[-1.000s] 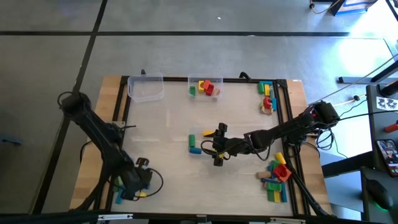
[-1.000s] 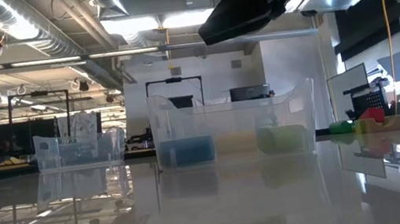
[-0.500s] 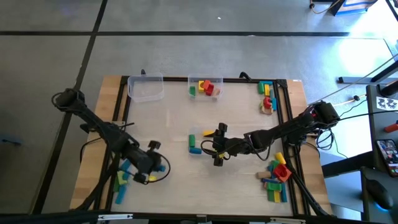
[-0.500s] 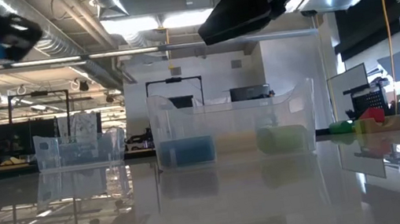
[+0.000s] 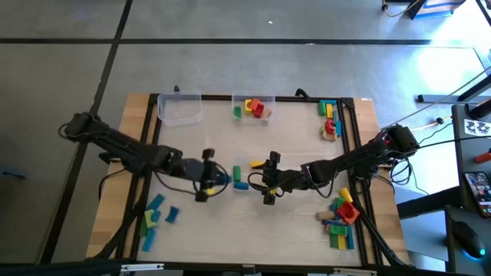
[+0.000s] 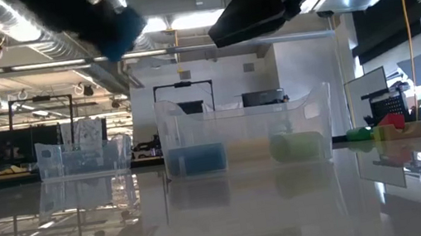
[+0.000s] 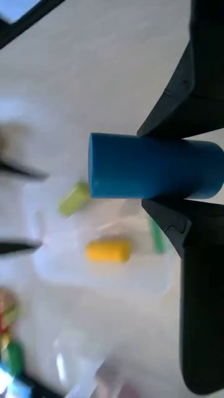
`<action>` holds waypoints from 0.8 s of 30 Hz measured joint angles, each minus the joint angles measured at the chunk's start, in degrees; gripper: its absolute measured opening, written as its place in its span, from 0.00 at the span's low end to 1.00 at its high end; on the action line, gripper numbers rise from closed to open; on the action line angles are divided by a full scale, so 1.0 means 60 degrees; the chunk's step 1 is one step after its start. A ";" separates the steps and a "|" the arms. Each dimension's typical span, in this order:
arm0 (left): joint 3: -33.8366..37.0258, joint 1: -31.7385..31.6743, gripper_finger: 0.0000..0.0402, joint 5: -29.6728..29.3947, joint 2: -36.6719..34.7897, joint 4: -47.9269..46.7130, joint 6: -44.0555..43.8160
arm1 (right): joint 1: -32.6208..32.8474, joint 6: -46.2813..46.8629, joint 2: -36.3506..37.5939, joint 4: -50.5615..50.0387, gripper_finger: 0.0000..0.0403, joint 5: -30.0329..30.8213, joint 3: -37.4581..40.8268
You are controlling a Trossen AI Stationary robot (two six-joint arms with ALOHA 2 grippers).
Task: Sort blocks by size
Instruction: Put the blue cylindrical block into the bottom transparent bin
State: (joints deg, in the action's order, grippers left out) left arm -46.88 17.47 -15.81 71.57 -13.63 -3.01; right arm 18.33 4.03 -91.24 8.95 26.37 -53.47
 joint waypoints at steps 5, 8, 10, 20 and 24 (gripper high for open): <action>0.0142 -0.0680 0.31 0.0012 0.0113 0.1500 0.0445 | 0.0004 0.0000 0.0127 0.0029 0.66 -0.0003 -0.0021; 0.0303 -0.0980 0.31 0.0024 0.0472 0.2414 0.0772 | 0.0004 0.0000 0.0240 -0.0009 0.66 0.0006 -0.0025; 0.0424 -0.1157 0.31 0.0034 0.0795 0.2959 0.0839 | 0.0004 0.0000 0.0392 -0.0153 0.66 0.0033 -0.0025; 0.0567 -0.1852 0.31 0.0033 0.2744 0.4914 0.0858 | 0.0004 0.0362 0.1929 -0.1743 0.66 0.0532 -0.0033; 0.0567 -0.1992 0.32 0.0029 0.3250 0.4863 0.0800 | 0.0004 0.0728 0.2411 -0.2506 0.66 0.0502 -0.0029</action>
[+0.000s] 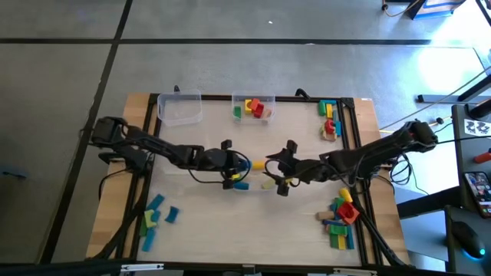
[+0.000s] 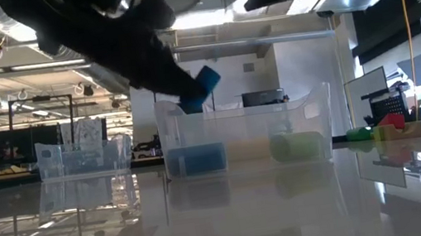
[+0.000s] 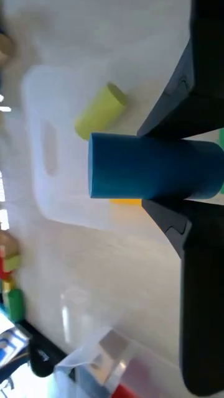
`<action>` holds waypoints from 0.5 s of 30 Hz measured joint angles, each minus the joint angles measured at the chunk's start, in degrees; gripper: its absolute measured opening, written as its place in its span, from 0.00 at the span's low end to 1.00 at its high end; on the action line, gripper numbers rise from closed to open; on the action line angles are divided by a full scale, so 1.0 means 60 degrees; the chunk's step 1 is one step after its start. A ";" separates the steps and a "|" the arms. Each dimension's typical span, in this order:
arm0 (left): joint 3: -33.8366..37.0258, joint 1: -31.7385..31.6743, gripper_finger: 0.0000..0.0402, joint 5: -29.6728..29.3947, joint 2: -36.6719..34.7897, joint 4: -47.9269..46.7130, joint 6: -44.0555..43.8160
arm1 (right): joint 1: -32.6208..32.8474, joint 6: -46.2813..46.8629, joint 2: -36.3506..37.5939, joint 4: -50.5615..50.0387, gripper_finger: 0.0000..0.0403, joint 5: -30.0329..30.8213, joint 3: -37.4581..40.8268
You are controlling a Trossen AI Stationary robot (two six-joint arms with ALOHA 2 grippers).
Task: Sort blocks by size
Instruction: Put the blue cylindrical block into the bottom transparent bin, then put the brown arch block into the top right transparent bin
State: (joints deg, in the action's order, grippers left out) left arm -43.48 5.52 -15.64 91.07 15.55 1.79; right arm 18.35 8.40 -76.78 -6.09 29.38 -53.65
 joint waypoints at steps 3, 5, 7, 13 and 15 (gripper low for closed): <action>0.0000 -0.0018 0.38 0.0000 0.0195 0.0062 -0.0052 | 0.0000 0.0275 0.0281 -0.0634 0.66 -0.0072 0.0000; 0.0000 -0.0014 0.41 0.0000 0.0233 0.0069 -0.0052 | 0.0000 0.0487 0.0413 -0.1053 0.66 -0.0079 0.0000; 0.0000 -0.0007 0.43 0.0002 0.0233 0.0064 -0.0051 | 0.0000 0.0718 0.0521 -0.1561 0.66 -0.0076 0.0000; 0.0000 -0.0011 0.45 0.0000 0.0233 0.0038 -0.0081 | 0.0000 0.1330 0.0598 -0.2609 0.66 -0.0058 0.0000; -0.0002 -0.0007 0.45 0.0000 0.0233 0.0017 -0.0081 | 0.0000 0.1372 0.0598 -0.2759 0.66 0.0025 0.0004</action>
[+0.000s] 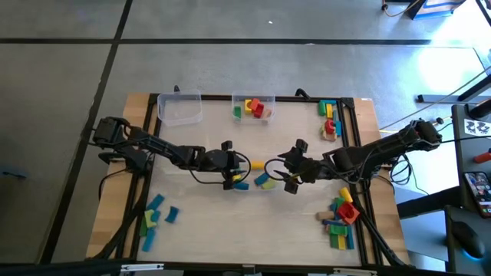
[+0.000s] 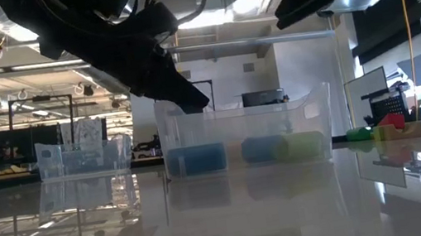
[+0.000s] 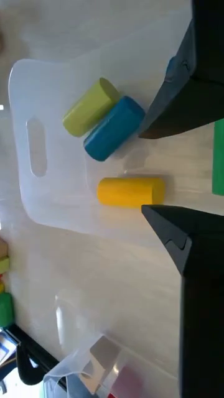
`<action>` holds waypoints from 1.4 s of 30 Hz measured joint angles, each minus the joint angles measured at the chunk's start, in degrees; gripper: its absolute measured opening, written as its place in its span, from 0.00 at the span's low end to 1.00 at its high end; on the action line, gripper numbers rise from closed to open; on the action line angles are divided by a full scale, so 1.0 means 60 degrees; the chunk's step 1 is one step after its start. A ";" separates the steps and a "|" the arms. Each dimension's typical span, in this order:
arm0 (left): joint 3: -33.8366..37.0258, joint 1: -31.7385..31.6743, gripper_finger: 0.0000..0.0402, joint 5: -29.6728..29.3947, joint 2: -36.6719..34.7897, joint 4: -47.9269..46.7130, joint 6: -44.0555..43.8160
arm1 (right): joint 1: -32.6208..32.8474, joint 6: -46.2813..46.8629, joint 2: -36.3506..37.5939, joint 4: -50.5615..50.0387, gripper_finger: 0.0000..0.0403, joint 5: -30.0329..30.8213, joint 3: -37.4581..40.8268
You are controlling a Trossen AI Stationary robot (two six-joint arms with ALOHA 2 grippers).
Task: Sort blocks by size
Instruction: Put the brown arch block into the top right transparent bin
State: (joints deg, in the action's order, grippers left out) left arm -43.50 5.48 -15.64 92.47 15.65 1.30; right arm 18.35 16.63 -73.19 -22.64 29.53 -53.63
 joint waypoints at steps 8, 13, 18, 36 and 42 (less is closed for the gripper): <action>-0.0052 0.0409 0.45 0.0000 -0.0822 -0.0552 -0.0041 | 0.0000 0.0688 0.0000 -0.0460 0.66 0.1047 0.0000; -0.0052 0.0813 0.45 -0.0003 -0.1694 -0.1805 -0.0459 | 0.0000 0.1941 0.0000 -0.0909 0.66 0.1970 0.0000; -0.0052 0.1120 0.45 -0.0015 -0.2221 -0.3072 -0.1201 | -0.0482 0.3384 0.0000 -0.1883 0.66 0.2405 0.0000; -0.0052 0.1475 0.45 -0.0015 -0.2266 -0.3756 -0.1720 | -0.5684 0.5013 -0.0004 -0.4620 0.66 0.0100 0.0381; -0.0052 0.1475 0.45 -0.0015 -0.2266 -0.3776 -0.1719 | -0.7039 0.5240 -0.0007 -0.4639 0.66 -0.0727 0.1001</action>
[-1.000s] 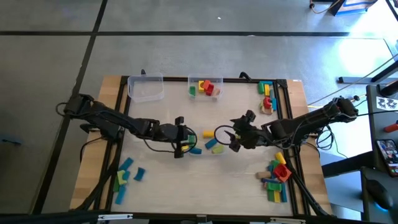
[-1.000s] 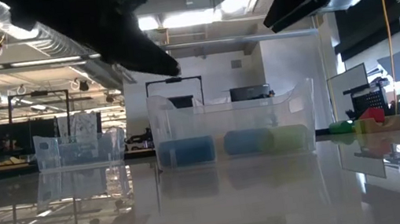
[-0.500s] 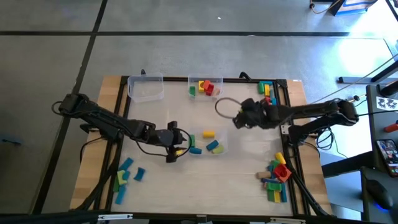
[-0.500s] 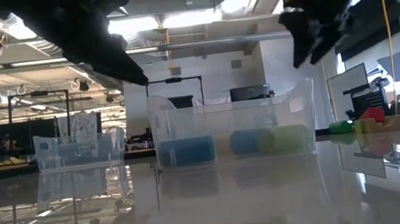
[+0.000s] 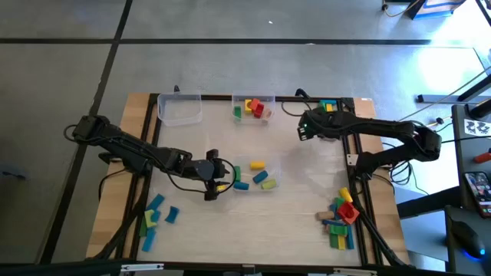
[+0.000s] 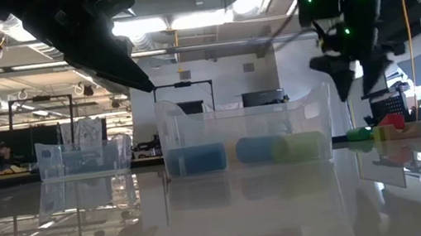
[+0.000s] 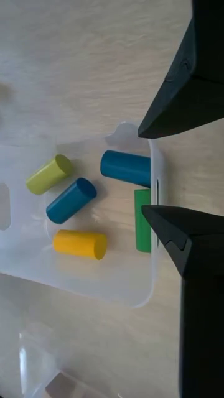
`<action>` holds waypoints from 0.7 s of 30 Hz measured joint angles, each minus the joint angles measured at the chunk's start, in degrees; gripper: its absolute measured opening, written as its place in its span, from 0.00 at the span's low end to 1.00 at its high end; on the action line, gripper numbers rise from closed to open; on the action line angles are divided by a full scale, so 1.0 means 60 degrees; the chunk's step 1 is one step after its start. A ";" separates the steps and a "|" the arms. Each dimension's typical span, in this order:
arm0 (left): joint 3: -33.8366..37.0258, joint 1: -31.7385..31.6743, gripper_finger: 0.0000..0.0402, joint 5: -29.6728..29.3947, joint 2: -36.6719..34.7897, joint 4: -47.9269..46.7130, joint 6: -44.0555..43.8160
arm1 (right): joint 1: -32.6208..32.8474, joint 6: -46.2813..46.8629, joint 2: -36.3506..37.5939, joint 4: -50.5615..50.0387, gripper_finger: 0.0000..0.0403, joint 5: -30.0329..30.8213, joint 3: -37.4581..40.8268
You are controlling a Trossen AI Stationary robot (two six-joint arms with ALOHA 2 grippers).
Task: Sort blocks by size
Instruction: Put the brown arch block into the top right transparent bin
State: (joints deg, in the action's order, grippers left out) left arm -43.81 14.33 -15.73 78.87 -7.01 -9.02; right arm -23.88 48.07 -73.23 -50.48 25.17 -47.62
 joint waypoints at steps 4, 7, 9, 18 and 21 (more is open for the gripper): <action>0.0004 0.0000 0.45 0.0000 0.0000 0.0000 0.0055 | -0.0612 0.0030 0.0000 0.0014 0.66 -0.0424 0.0507; 0.0004 0.0000 0.45 0.0000 0.0000 0.0000 0.0066 | -0.0939 0.0230 0.0000 0.0063 0.66 -0.0567 0.0864; 0.0004 0.0000 0.45 0.0000 0.0000 0.0001 0.0066 | -0.1098 0.0274 0.0000 0.0244 0.66 -0.0581 0.1108; 0.0007 0.0000 0.45 0.0000 0.0000 0.0000 0.0140 | -0.1689 0.0270 0.0000 0.1865 0.66 -0.0936 0.2134; 0.0007 0.0000 0.45 0.0000 0.0000 0.0002 0.0146 | -0.1854 0.0215 0.0000 0.1960 0.66 -0.0881 0.2300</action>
State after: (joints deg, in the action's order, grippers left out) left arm -43.77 14.33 -15.73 78.87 -7.00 -8.14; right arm -35.01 49.36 -73.23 -38.72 19.88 -33.82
